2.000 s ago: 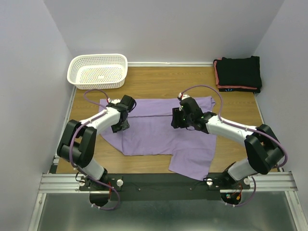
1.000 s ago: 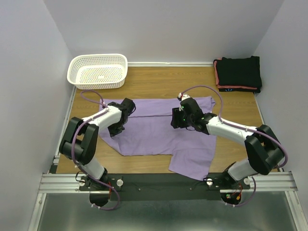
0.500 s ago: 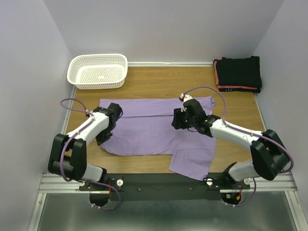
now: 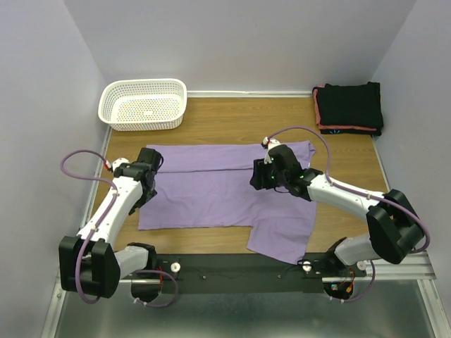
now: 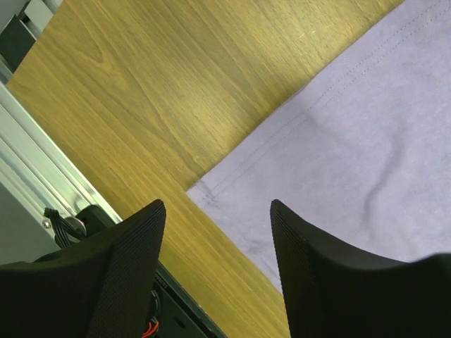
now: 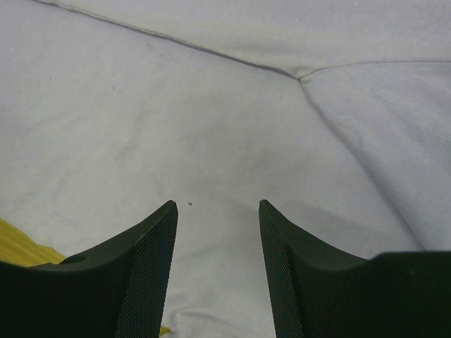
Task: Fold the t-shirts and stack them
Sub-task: Fold the tshirt
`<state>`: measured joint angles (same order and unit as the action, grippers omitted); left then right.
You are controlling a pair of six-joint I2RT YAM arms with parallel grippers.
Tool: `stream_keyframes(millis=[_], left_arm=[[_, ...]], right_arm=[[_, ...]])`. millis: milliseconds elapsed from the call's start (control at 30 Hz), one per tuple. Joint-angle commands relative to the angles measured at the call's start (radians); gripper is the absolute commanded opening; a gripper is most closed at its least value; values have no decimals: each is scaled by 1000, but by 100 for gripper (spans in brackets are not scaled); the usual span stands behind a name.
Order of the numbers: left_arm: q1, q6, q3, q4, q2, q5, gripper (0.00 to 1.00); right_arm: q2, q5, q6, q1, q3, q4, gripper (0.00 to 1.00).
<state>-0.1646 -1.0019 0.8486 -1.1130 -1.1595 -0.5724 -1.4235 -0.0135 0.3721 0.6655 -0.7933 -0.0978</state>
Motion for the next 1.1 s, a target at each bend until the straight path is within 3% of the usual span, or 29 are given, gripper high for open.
stream_keyframes(millis=[0, 300, 500, 800, 1067], left_arm=[[11, -17, 12, -8, 33, -10, 73], [-7, -6, 93, 24, 40, -61, 88], [-32, 187, 122, 303, 72, -35, 93], [-35, 468, -40, 825, 77, 72, 99], [-35, 523, -121, 966, 50, 69, 99]], right_arm=[[15, -10, -10, -1, 16, 21, 58], [28, 154, -19, -12, 2, -31, 58], [-46, 290, -58, -24, -79, -138, 55], [-185, 304, -29, -38, -193, -261, 48], [-285, 317, -19, -61, -265, -319, 42]])
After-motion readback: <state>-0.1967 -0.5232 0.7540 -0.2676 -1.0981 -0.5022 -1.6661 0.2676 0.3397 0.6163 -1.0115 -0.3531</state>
